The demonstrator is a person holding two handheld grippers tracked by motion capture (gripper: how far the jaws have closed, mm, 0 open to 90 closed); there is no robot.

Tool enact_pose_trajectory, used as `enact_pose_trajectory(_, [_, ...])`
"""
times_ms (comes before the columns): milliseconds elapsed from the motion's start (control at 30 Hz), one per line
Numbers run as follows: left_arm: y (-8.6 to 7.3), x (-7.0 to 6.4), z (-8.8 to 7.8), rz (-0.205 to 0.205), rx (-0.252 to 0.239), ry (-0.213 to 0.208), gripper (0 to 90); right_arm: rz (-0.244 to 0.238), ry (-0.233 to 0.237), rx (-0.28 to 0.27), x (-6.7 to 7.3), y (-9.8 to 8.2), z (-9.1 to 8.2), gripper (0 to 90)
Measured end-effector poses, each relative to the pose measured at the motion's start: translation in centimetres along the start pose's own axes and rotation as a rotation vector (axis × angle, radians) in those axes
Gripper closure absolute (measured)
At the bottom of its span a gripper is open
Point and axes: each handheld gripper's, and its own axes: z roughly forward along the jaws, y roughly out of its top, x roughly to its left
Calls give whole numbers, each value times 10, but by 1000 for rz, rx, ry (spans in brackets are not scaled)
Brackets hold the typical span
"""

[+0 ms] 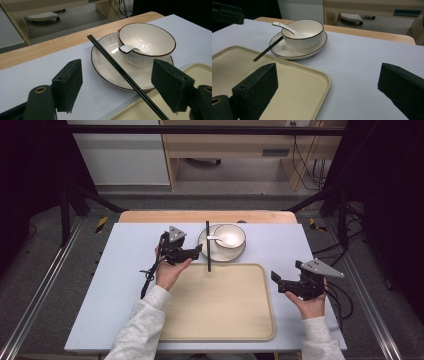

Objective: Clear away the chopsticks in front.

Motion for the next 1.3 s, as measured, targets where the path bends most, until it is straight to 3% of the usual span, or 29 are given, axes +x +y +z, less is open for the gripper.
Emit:
enact_pose_trajectory(233, [-3,-5,22,9,53,5,283,-1,7,1,0,0,1,37])
enact_pose_trajectory(633, [-13,-7,48,1,99,-2,398,-5,11,15,2,-2,4,41])
enact_pose_trajectory(1300, [-23,-7,75,-16,125,-16,616,-10,16,23,2,-2,6,42])
